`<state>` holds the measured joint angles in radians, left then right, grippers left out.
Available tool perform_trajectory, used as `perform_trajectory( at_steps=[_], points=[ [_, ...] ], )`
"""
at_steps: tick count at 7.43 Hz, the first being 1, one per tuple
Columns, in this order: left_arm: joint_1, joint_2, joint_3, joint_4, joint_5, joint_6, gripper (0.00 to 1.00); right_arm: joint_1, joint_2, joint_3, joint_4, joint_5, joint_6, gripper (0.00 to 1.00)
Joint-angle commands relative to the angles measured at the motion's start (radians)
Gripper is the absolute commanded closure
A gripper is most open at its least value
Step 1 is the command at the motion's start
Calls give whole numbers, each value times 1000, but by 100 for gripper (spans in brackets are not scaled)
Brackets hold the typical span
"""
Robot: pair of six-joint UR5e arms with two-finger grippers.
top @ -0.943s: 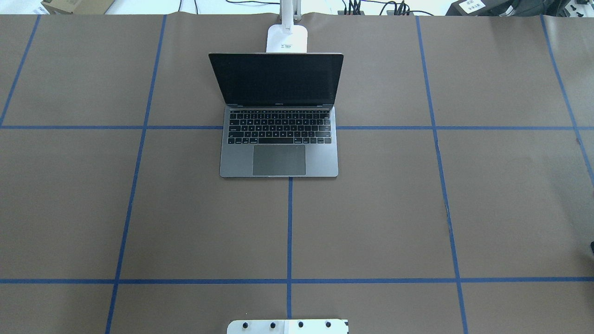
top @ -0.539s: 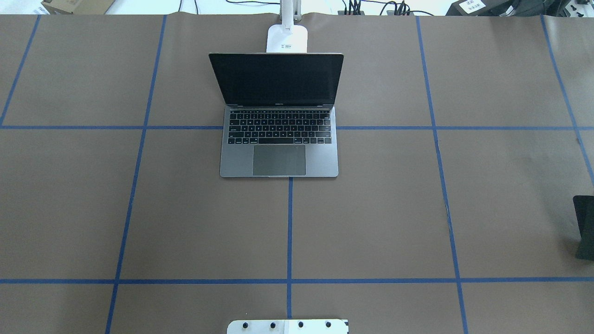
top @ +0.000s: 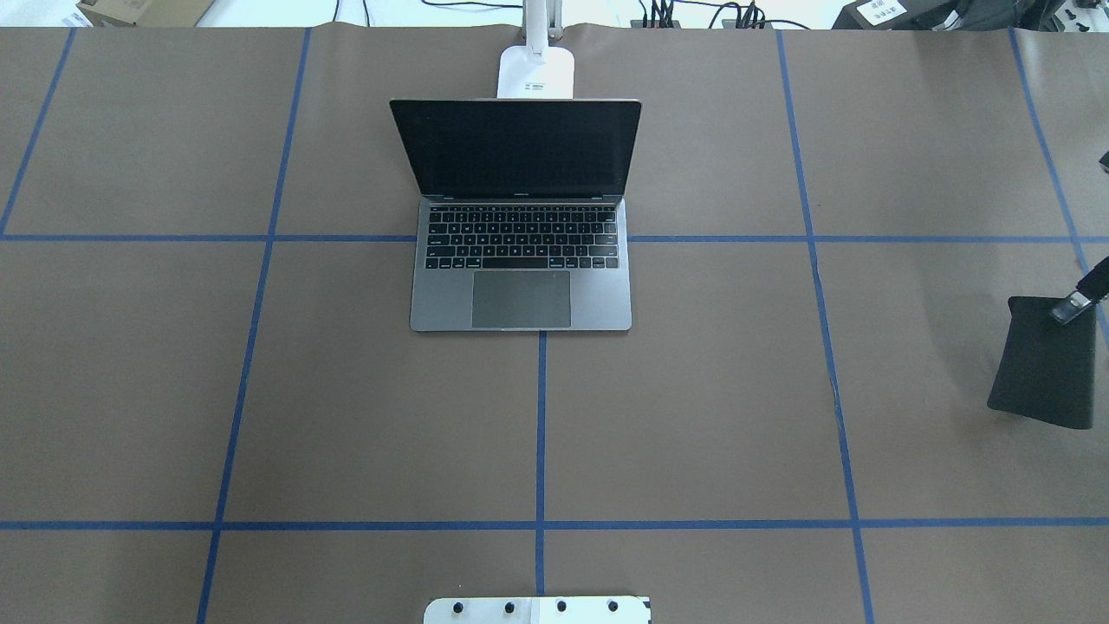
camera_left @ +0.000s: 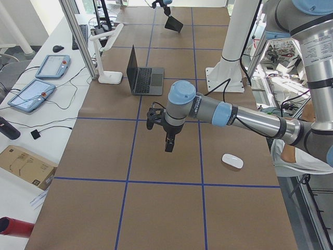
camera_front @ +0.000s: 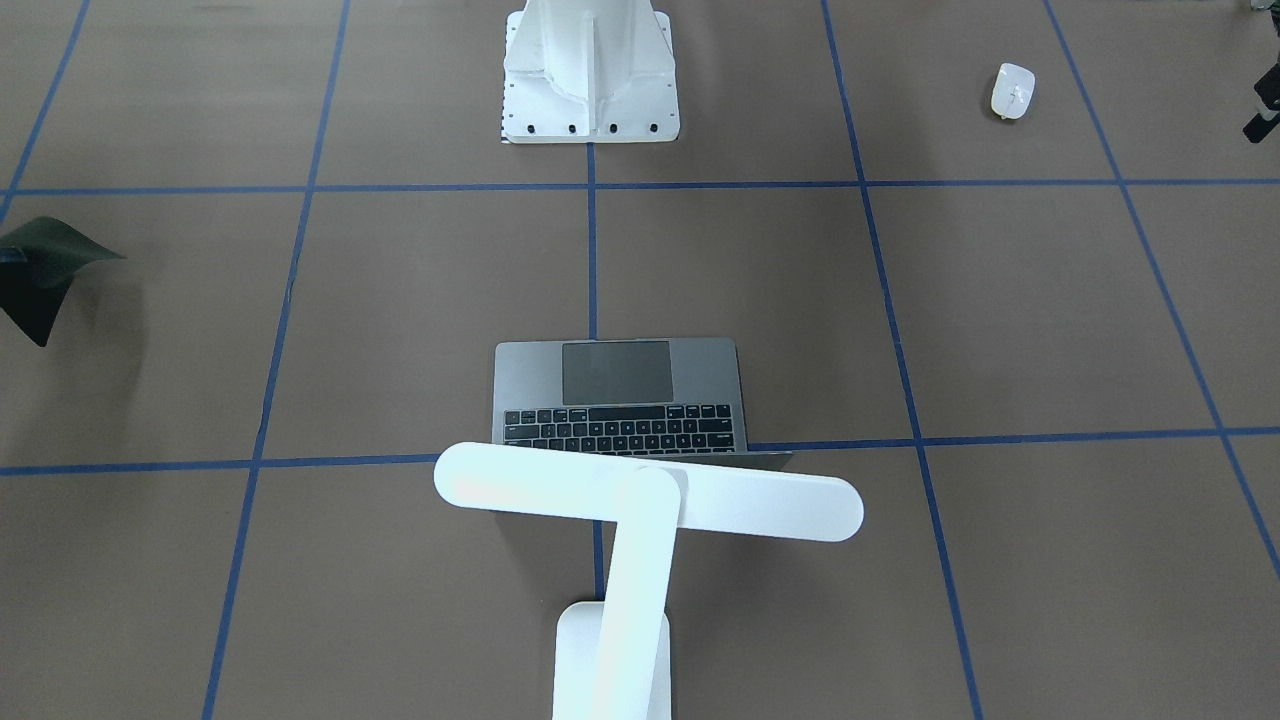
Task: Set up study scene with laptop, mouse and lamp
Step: 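Bring the held mouse pad with the right gripper beside the laptop, then lower the mouse pad flat beside the laptop and open the right gripper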
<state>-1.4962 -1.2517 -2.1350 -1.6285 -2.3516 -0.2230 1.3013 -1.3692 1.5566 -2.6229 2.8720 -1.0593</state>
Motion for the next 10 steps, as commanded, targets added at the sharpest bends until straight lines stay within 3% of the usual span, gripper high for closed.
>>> perform_trajectory(
  at_steps=[1, 4, 7, 8, 10],
  points=[
    [1, 0, 4, -1, -1, -4, 0, -89, 32, 31, 3, 149, 115, 100],
    [1, 0, 4, -1, 0, -4, 0, -233, 91, 19, 1, 311, 224, 100],
    [1, 0, 1, -1, 2, -4, 0, -292, 272, -197, 1, 366, 237, 100],
    [1, 0, 1, -1, 2, -4, 0, -321, 297, -237, 1, 431, 237, 100],
    [1, -3, -2, -1, 2, -4, 0, -341, 358, -285, 3, 470, 237, 100]
  ],
)
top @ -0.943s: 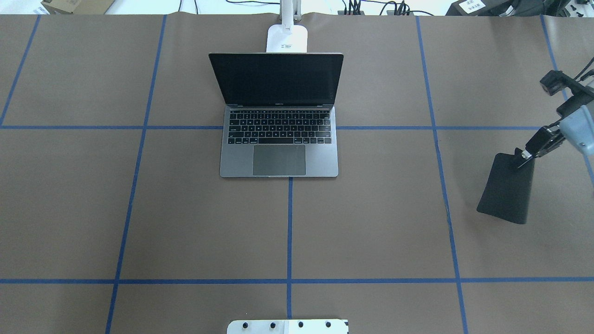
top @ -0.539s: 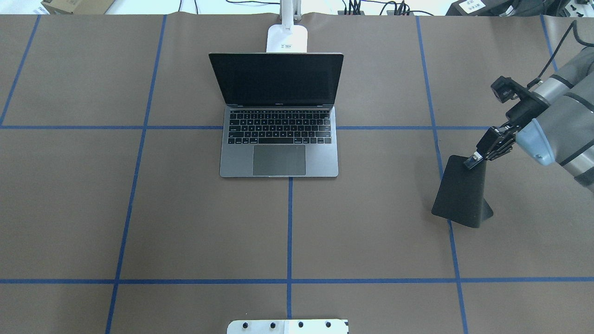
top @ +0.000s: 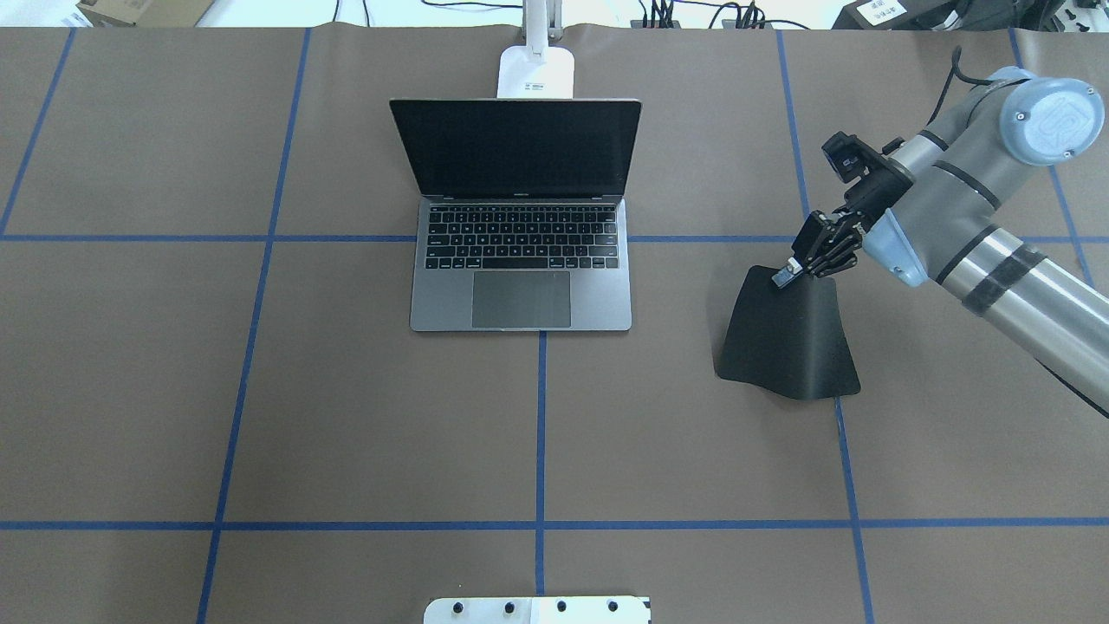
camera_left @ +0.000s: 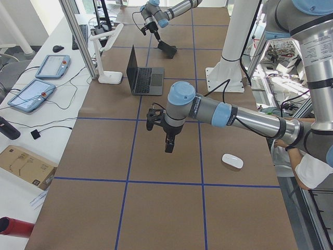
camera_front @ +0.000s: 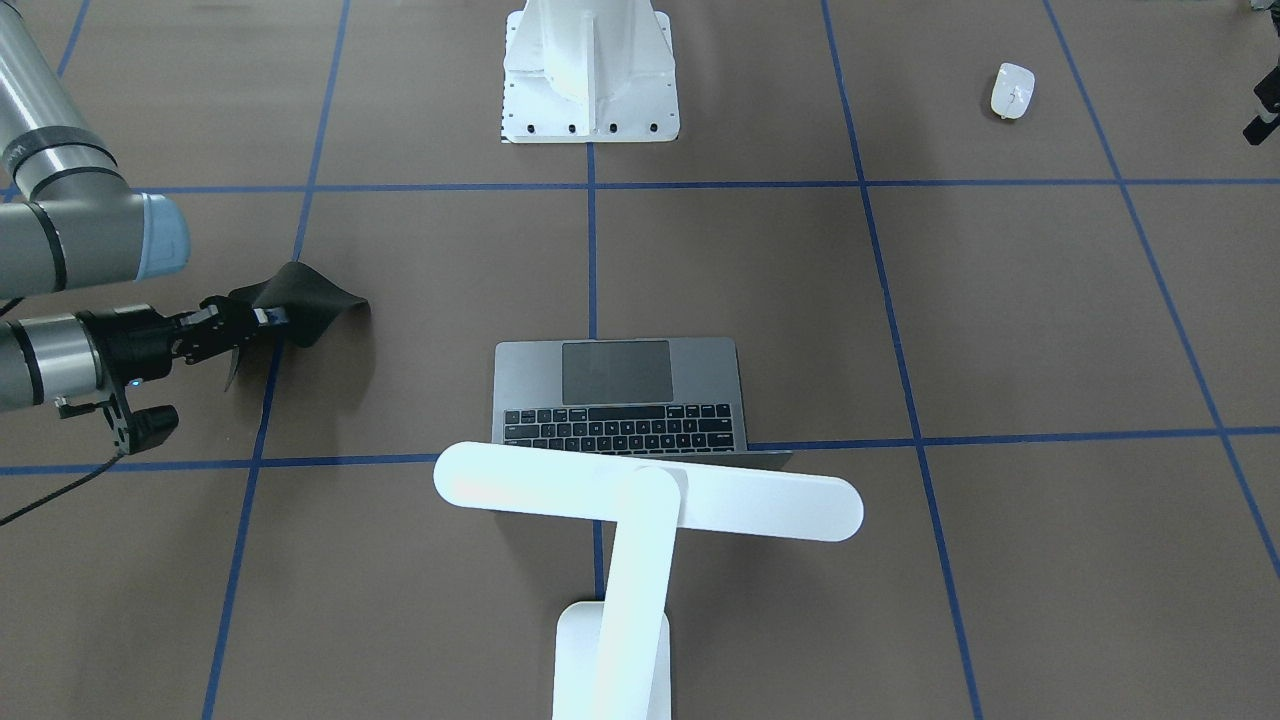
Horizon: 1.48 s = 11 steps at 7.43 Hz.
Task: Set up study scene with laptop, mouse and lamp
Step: 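Lower the mouse pad flat beside the laptop and open the right gripper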
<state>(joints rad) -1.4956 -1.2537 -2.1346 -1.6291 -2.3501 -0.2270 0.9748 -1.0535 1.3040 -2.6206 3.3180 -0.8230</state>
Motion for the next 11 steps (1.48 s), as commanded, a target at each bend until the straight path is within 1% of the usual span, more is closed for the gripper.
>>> perform_trajectory(
  at_steps=[1, 2, 3, 4, 5, 7, 9, 10, 11],
  points=[
    [0, -4, 4, 0, 0, 0, 0, -21, 68, -51, 1, 28, -1, 100],
    [0, -4, 2, 2, 0, 0, 0, -27, 75, -67, 2, 28, -2, 88],
    [0, -4, 4, 2, 0, 0, 0, -27, 82, -68, 2, 28, -1, 86],
    [0, -4, 4, 0, 0, 0, 0, -28, 101, -81, 2, 29, -1, 36],
    [0, -4, 2, 0, 2, 0, 0, -28, 122, -98, 2, 32, -1, 2],
    [0, -4, -1, 2, 2, 0, 0, -28, 165, -152, 2, 74, -2, 1],
    [-2, -6, -7, 0, 2, 0, 0, -27, 184, -169, 2, 174, -2, 1],
    [-2, -6, -7, 2, 2, 0, 0, -27, 187, -170, 2, 242, -2, 1],
    [-2, -6, -10, 2, 2, 0, 0, -25, 190, -170, 2, 276, -4, 1]
  ],
)
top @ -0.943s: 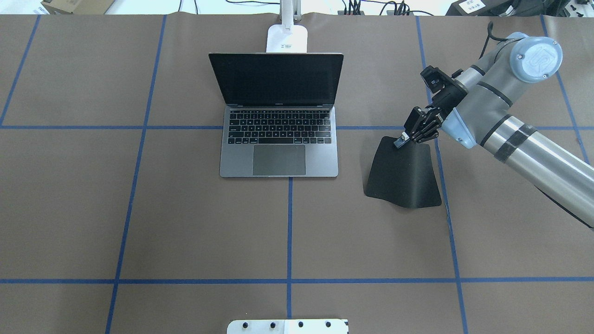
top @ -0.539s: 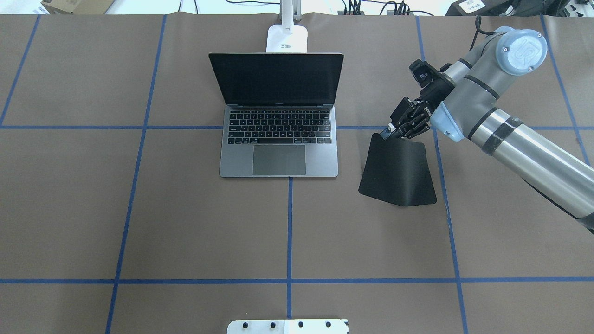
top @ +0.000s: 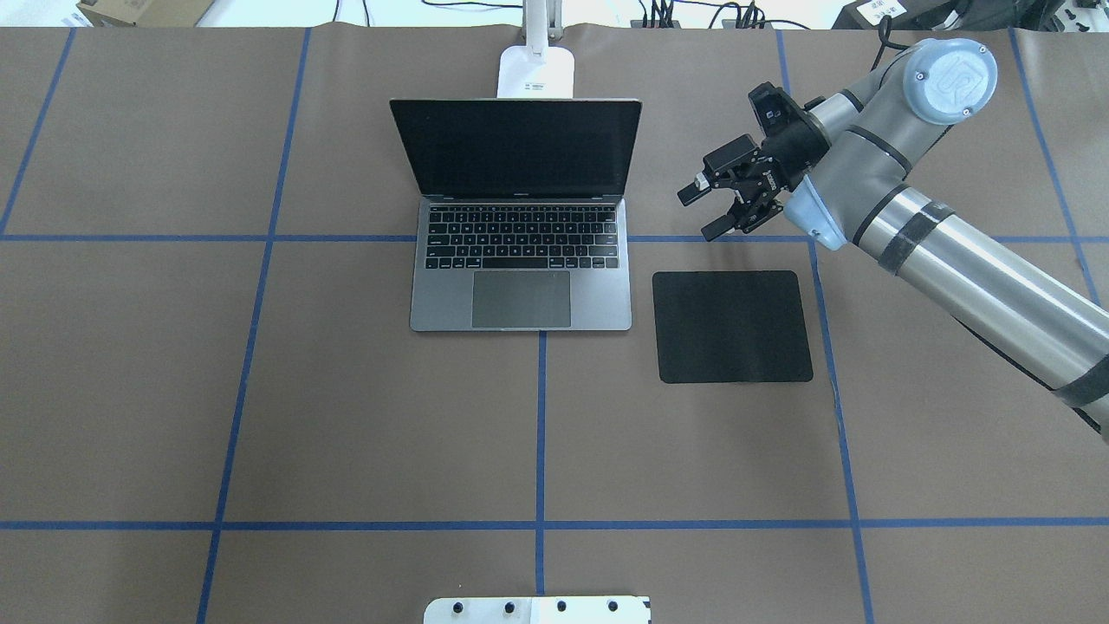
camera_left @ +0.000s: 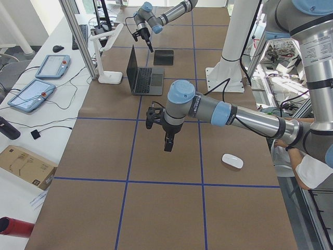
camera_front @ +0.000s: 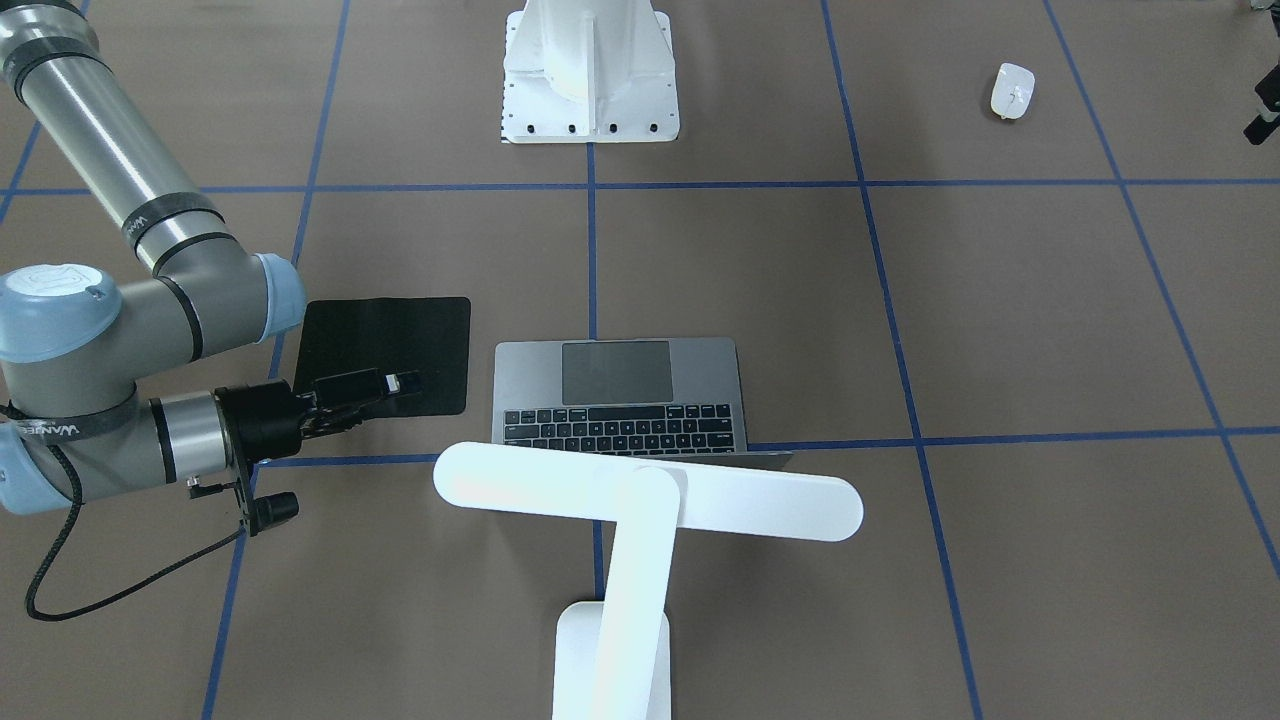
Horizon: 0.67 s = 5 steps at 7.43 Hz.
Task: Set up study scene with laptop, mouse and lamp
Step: 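Lift and withdraw the right arm away from the mouse pad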
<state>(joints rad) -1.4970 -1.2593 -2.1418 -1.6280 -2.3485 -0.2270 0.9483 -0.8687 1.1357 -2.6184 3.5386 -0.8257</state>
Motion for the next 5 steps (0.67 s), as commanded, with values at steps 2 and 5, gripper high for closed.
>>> perform_trajectory(
  at_steps=[2, 5],
  points=[
    [0, 0, -1, 0, 0, 0, 0, 29, -9, 2, 0, 45, -7, 1],
    [0, 5, 0, 0, -5, 0, 0, 113, -62, 19, 0, -174, -1, 1]
  ],
)
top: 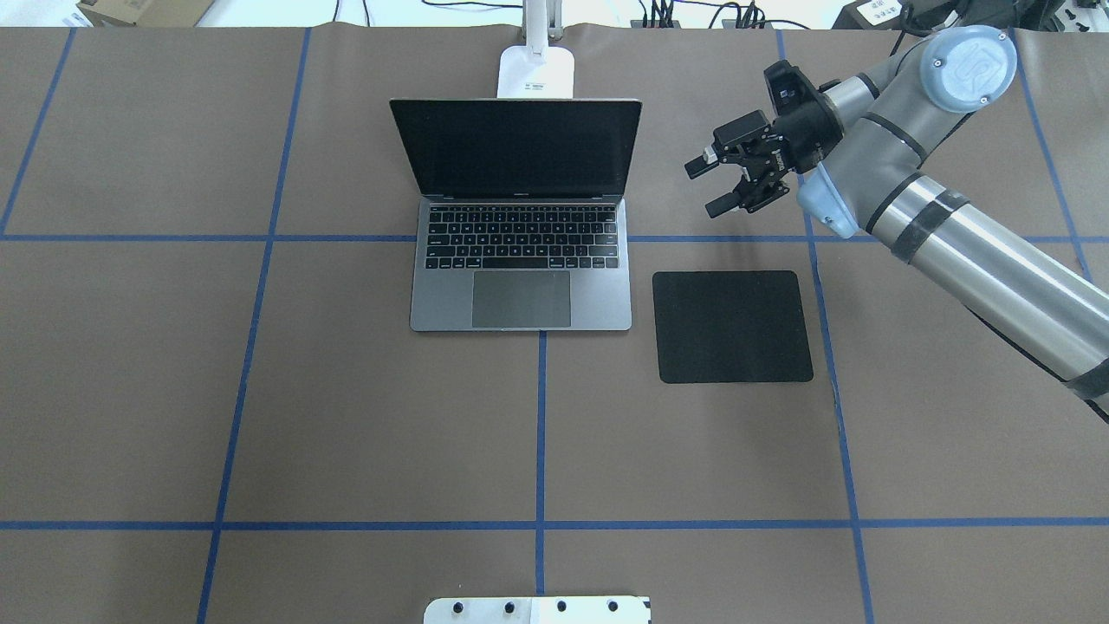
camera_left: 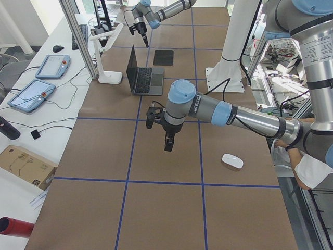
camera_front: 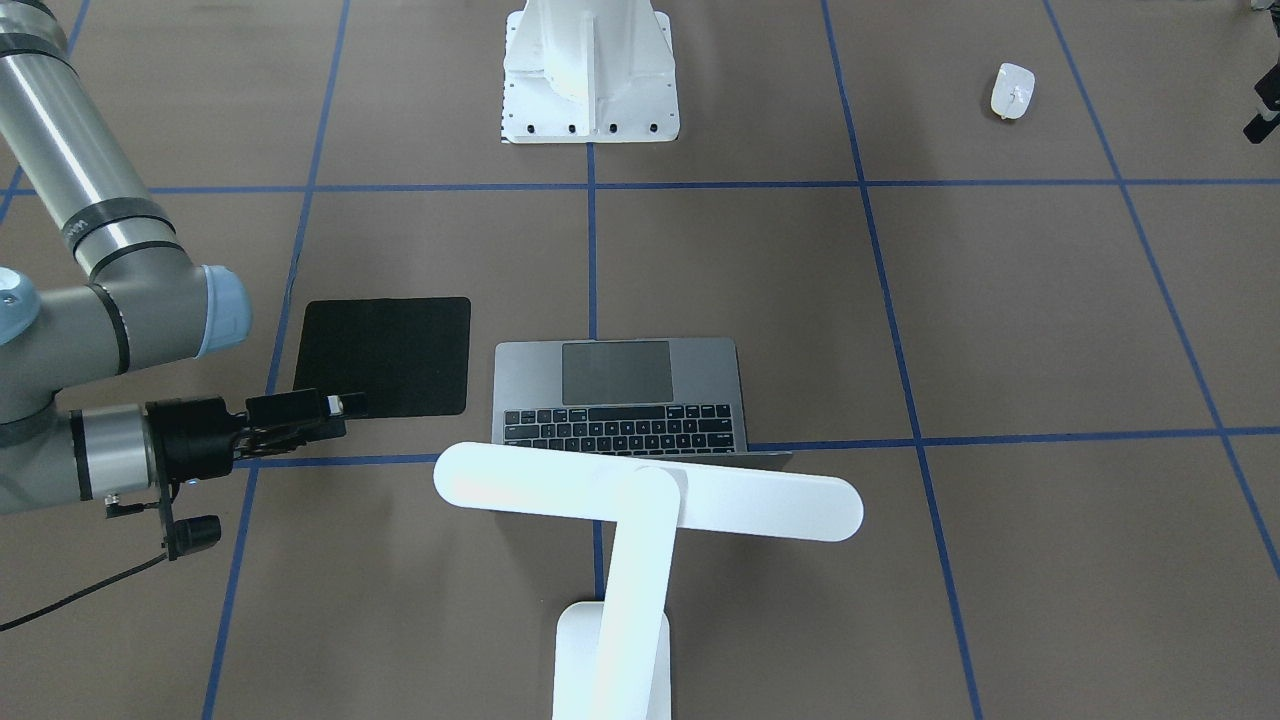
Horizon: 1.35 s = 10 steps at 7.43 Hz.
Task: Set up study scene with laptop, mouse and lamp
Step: 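Lift and withdraw the right arm away from the mouse pad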
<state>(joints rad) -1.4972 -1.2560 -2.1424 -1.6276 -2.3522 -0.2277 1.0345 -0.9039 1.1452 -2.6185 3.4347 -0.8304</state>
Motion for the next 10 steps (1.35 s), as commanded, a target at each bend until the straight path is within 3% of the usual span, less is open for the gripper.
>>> perform_trajectory(
  at_steps=[1, 3, 5, 7, 9, 10],
  points=[
    [-2, 3, -1, 0, -1, 1, 0, 39, -50, 13, -2, -89, 55, 1],
    [-2, 4, -2, 0, -2, 1, 0, 87, -76, 33, 0, -190, 213, 1],
    [-2, 4, -2, 0, -2, 1, 0, 137, -119, 48, -2, -303, 249, 1],
    [-2, 4, -5, 0, -2, 1, 0, 208, -124, 54, 0, -505, 312, 1],
    [-2, 4, -4, 0, -2, 1, 0, 272, -127, 120, 0, -717, 376, 1],
    [-2, 9, -1, 0, -2, 1, 0, 300, -130, 136, 5, -756, 375, 1]
  ],
)
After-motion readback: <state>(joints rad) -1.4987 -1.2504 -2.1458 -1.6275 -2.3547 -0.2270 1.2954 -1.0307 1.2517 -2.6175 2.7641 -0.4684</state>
